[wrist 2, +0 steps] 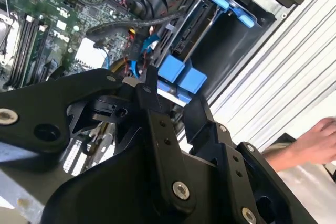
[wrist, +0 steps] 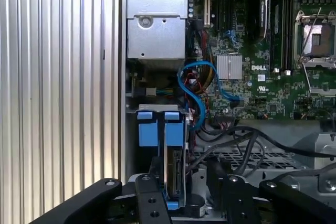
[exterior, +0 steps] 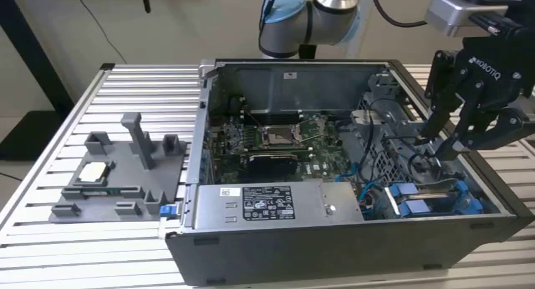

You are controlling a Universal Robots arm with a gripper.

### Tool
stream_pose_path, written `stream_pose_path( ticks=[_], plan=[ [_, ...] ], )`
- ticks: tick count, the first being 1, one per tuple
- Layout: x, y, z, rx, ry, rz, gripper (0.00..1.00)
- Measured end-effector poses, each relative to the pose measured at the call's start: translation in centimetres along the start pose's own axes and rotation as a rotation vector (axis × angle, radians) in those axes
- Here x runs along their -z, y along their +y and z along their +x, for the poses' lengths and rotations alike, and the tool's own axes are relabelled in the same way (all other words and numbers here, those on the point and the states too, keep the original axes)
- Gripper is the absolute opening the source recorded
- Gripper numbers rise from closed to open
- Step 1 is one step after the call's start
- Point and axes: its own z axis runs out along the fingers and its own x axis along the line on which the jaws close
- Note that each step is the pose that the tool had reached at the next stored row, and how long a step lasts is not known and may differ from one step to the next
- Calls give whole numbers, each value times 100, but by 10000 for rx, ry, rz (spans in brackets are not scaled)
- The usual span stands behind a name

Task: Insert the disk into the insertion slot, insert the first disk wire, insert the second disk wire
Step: 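Insert the disk into the insertion slot, then insert the first disk wire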

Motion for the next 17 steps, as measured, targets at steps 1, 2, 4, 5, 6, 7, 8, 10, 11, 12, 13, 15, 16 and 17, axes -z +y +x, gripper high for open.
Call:
stream_pose_path(
  ticks=[1,2,4,5,6,7,8,10,11,12,13,15,16,17],
  plan=[
    [-13,0,-17,8,-12,4,47],
    [-26,-1,-36,15,-23,10,47],
    [-52,-1,-79,22,-30,33,47],
    [-64,-2,-99,23,-30,48,47],
    [-74,-2,-118,23,-29,60,47],
    [-82,-2,-134,23,-29,68,47],
    [-90,-2,-147,23,-31,73,47],
    [-102,-3,-170,23,-30,82,47],
    [-108,-3,-181,23,-30,87,47],
    [-111,-3,-192,23,-30,89,47],
    [-114,-3,-197,23,-30,91,47],
    [-117,-3,-198,23,-40,95,47],
    [-117,-3,-199,24,-45,96,47],
    [-119,-3,-200,24,-52,97,47]
  ],
)
